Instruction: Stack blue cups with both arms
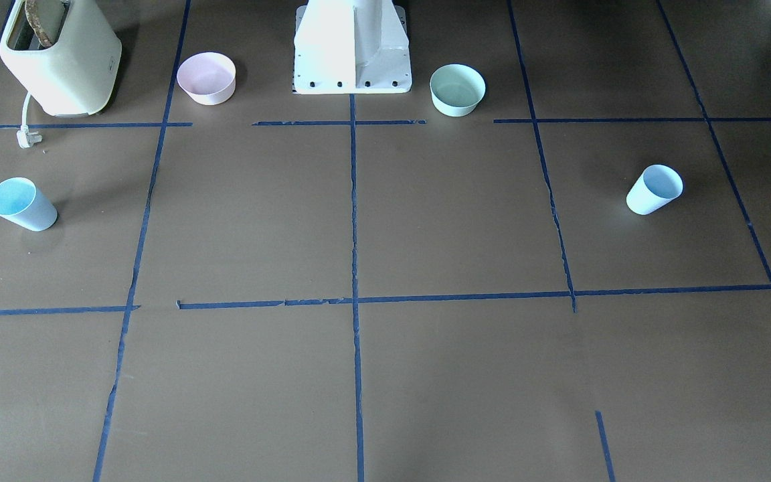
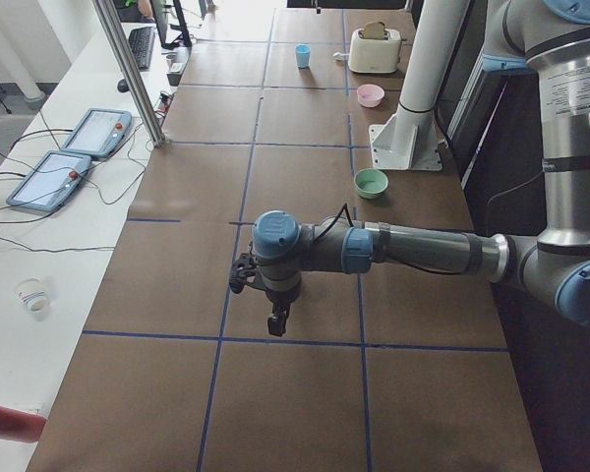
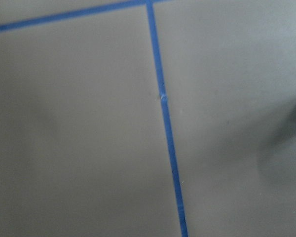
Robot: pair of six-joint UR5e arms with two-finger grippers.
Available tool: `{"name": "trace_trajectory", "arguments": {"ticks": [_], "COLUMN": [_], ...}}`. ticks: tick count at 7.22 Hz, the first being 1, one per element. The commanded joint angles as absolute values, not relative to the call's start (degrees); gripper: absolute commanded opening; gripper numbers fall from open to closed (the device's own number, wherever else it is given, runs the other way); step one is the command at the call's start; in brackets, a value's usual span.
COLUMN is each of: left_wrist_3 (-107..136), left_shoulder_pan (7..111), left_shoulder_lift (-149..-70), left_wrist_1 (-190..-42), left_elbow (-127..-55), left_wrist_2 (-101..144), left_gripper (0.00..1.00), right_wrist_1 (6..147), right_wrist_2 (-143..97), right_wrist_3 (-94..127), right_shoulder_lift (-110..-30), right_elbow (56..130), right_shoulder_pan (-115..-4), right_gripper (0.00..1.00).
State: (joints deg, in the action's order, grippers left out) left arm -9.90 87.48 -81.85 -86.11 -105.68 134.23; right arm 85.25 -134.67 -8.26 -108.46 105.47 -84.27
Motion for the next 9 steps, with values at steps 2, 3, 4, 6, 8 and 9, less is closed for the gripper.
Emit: {"name": "trace_trajectory", "arguments": {"ticks": [2,3,4,6,8,9], "left_wrist_3": [5.0,11.2,16.9,27.1,36.3,37.5], "left_shoulder_pan": [82.6,77.9,75.1,69.3,63.2,62.4], "left_shoulder_lift": [-84.8,-84.1,-82.4,-80.8,-80.2,-80.2], "left_wrist_1": [-91.7,-97.7,-102.3,-109.5,-116.9,-119.2], "left_elbow": [-106.3,-106.2,-105.8,-105.4,-103.7,-102.0], "left_wrist_2": [134.6,134.1,133.9,129.8,126.4,126.4], "left_gripper": [1.00,1.00,1.00,1.00,1.00,1.00], "right_wrist_1": [85.3,85.2,85.3,85.2,85.3,85.3], "right_wrist_2": [-134.8,-134.8,-134.8,-134.8,-134.8,-134.8], "right_wrist_3": [-8.2,-8.2,-8.2,-8.3,-8.3,-8.3], "right_shoulder_lift": [-108.5,-108.5,-108.5,-108.5,-108.5,-108.5], "right_elbow": [105.5,105.5,105.5,105.5,105.5,105.5], "right_shoulder_pan": [-84.2,-84.2,-84.2,-84.2,-84.2,-84.2], "right_gripper": [1.00,1.00,1.00,1.00,1.00,1.00]}}
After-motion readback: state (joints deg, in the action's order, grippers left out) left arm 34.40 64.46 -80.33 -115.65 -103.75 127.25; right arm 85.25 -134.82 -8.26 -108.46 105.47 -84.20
